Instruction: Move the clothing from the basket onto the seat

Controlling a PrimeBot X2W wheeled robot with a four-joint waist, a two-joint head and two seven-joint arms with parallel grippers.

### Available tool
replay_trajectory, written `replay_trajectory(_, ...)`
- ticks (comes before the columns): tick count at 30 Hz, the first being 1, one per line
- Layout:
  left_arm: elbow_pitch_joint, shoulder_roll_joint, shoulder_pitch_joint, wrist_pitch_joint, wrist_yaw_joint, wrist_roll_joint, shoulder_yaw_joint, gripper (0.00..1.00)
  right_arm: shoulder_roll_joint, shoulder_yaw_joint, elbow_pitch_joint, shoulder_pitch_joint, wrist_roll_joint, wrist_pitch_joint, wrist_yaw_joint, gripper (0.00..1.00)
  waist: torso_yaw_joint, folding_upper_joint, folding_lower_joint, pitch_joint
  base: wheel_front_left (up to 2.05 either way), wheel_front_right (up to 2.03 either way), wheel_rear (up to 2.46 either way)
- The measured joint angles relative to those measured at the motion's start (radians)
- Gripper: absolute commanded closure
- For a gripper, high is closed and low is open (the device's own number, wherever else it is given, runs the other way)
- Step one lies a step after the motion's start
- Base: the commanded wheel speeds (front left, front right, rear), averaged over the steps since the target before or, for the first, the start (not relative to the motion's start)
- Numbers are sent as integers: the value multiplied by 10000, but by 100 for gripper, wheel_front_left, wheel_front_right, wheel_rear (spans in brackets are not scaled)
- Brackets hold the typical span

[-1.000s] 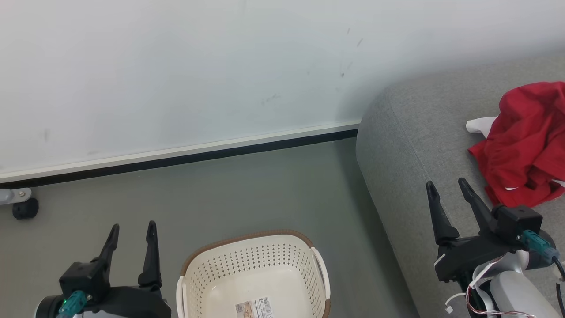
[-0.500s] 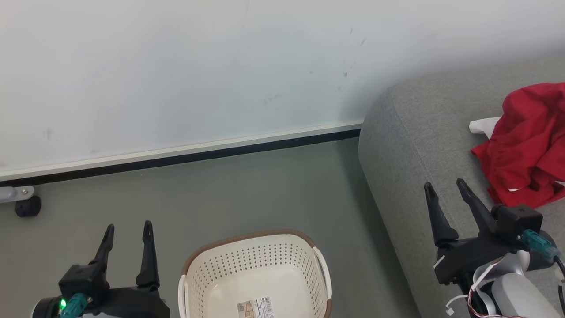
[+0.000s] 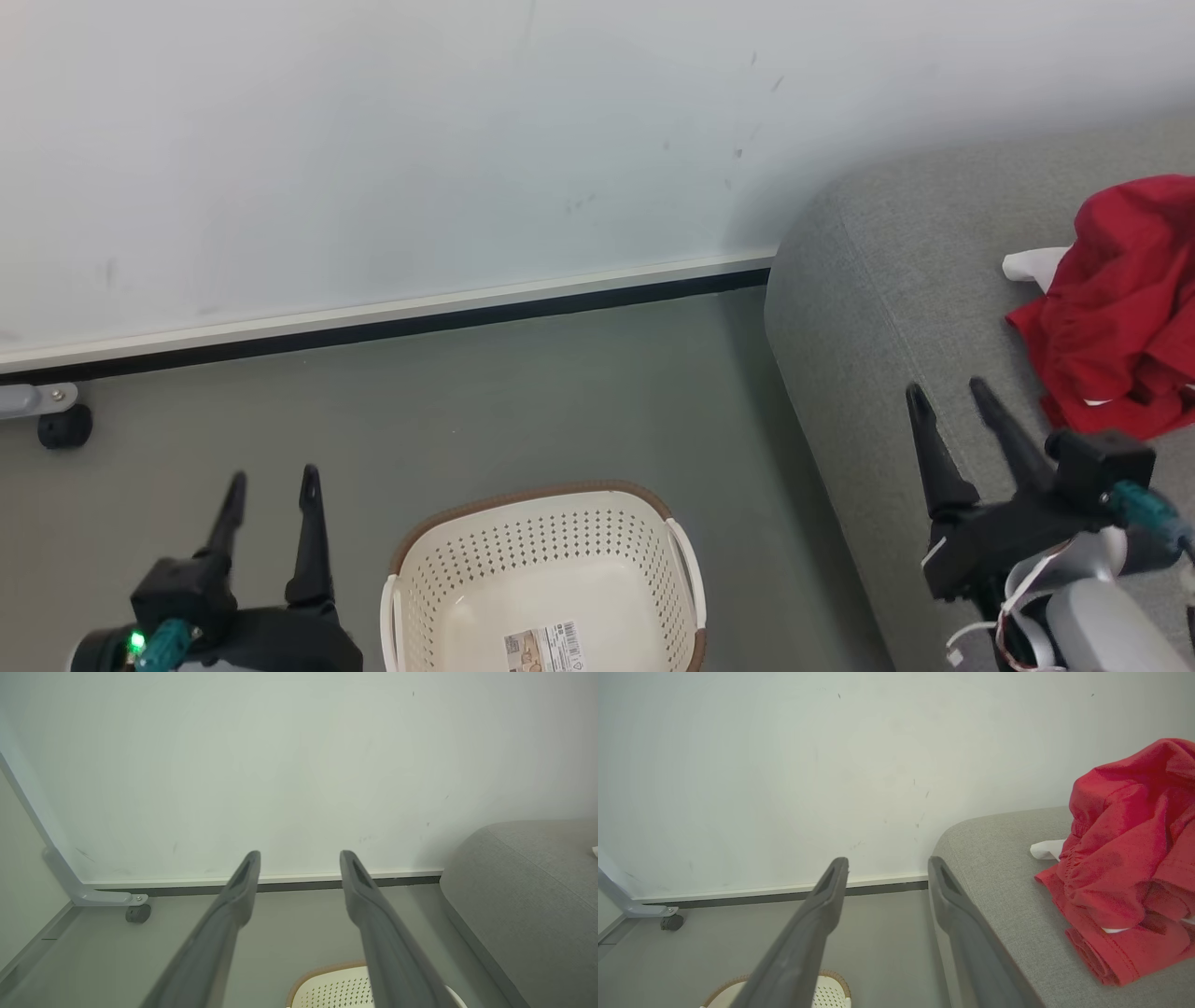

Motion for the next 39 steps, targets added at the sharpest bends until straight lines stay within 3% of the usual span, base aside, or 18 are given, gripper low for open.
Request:
replay_trajectory(10, 456, -153, 193, 109, -115, -458, 42, 100, 293, -267, 403, 385, 477, 92, 81, 100, 49, 0, 0, -17, 0, 0, 0)
replay_trajectory(39, 1018, -433, 125, 878, -825, -4644, 648, 100, 928, -1501, 650, 597, 4149, 698, 543, 100, 366, 0, 0, -158, 0, 0, 0)
